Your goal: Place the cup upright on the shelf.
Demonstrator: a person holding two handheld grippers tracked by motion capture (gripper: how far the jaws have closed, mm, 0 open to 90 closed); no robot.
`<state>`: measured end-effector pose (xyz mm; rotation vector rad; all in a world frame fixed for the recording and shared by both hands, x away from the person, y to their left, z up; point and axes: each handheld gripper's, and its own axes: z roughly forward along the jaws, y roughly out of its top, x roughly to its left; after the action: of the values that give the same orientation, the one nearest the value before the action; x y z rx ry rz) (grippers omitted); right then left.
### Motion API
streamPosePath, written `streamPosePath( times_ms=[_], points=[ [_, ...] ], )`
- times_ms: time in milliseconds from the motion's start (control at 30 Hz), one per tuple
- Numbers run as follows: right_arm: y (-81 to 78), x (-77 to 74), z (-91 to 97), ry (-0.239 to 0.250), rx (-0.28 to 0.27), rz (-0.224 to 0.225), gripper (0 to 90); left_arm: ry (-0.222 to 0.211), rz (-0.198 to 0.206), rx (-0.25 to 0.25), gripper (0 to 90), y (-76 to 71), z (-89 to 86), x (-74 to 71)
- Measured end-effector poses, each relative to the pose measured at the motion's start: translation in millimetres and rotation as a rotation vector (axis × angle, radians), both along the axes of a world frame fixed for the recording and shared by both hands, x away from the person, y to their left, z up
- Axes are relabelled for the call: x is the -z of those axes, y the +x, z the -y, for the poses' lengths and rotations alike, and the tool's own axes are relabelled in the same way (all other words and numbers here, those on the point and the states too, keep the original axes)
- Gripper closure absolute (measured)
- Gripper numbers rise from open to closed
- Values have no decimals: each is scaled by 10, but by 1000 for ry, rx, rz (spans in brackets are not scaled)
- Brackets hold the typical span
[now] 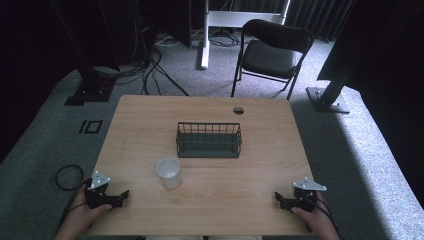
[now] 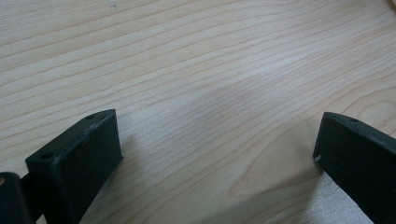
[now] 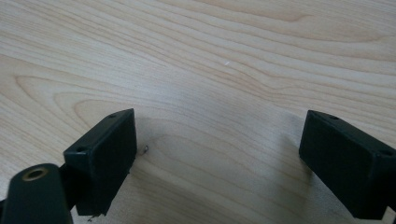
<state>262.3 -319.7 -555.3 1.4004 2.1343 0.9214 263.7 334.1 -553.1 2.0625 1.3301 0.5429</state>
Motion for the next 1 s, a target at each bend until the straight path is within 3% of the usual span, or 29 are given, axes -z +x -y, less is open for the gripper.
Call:
streamPosePath(
  times_ms=[167,333,1000],
  points=[
    [9,-4,9,10,0,-2,111,0,-1,0,12,0,1,0],
    [48,-26,-11,-10,-7,-6,111,1,0,0,12,0,1,0],
    [166,-233,-254,4,-110,59,129,0,0,0,12,0,0,0]
  ],
)
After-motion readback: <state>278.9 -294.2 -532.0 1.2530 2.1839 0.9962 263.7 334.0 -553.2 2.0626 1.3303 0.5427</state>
